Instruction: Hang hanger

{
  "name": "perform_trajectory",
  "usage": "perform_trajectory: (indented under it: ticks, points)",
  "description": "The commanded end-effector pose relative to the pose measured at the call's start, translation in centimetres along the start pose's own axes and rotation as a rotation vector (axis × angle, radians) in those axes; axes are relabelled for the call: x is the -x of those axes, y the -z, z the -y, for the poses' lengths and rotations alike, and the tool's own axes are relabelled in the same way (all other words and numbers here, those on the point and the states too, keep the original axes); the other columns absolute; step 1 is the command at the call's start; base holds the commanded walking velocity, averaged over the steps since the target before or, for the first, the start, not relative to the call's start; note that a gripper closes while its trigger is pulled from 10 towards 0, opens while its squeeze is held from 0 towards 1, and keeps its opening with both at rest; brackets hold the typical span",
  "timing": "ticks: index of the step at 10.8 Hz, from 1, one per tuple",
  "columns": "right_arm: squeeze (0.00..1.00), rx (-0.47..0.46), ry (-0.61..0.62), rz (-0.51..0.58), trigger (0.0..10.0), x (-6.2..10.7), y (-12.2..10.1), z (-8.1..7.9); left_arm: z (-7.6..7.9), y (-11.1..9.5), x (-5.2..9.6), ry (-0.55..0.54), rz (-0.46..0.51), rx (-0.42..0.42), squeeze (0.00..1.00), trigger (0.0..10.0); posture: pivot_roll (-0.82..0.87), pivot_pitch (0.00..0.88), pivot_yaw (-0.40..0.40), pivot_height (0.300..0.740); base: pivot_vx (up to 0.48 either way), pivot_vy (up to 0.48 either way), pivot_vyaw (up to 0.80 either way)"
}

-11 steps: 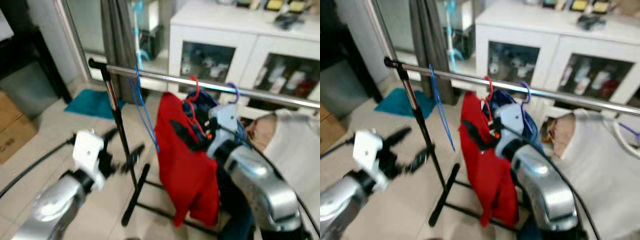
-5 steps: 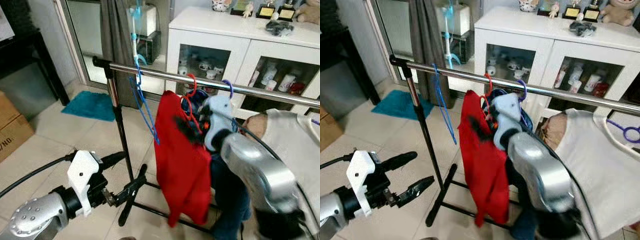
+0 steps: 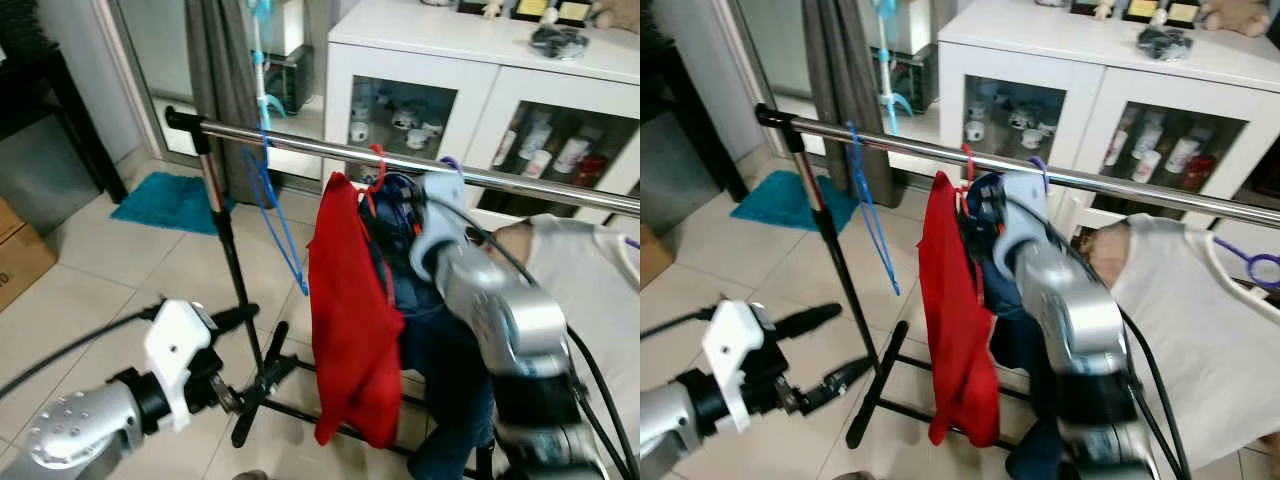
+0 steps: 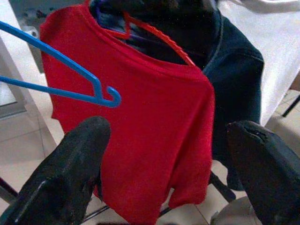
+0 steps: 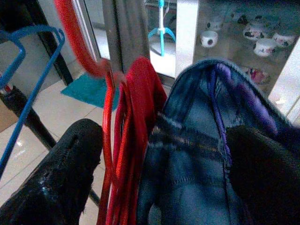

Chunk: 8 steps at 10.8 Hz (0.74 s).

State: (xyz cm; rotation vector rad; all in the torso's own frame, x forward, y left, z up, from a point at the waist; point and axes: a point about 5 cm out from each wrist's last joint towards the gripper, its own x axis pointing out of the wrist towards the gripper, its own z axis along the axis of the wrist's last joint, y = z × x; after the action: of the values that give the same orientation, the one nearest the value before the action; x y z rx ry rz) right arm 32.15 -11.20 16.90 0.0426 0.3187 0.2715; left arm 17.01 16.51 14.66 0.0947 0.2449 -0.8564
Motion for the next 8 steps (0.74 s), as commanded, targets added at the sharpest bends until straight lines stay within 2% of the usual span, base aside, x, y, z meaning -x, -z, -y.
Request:
perform_trajectory:
  ticks: [1,2,3,4,8]
  points:
    - [0.00,-0.002,0.018,0.003,10.0,-0.2,0.0,0.2,-0.1,0.3,0.1,-0.010,-0.021,-0.015,0.15,10.0,0.05,0.000,0.006,0.740,0.000,0.000,0.00]
    - [0.00,0.022,0.061,-0.026,9.5,-0.7,0.2,0.4,-0.1,0.2,0.1,-0.018,-0.012,-0.011,0.15,10.0,0.06,0.000,-0.006,0.740,0.000,0.000,0.00]
    - [0.00,0.015,0.070,-0.043,1.1,-1.0,0.4,0.4,-0.1,0.3,0.1,-0.022,-0.013,-0.011,0.15,10.0,0.06,0.000,-0.006,0.740,0.000,0.000,0.00]
    - [0.00,0.008,0.068,-0.066,0.0,-1.3,0.7,0.4,-0.1,0.4,0.1,-0.022,-0.018,-0.010,0.15,10.0,0.06,0.000,-0.009,0.740,0.000,0.000,0.00]
    - [0.00,-0.005,0.060,-0.073,0.0,-2.0,0.8,0.2,0.0,0.5,-0.1,-0.011,-0.023,-0.011,0.15,10.0,0.06,0.000,-0.008,0.740,0.000,0.000,0.00]
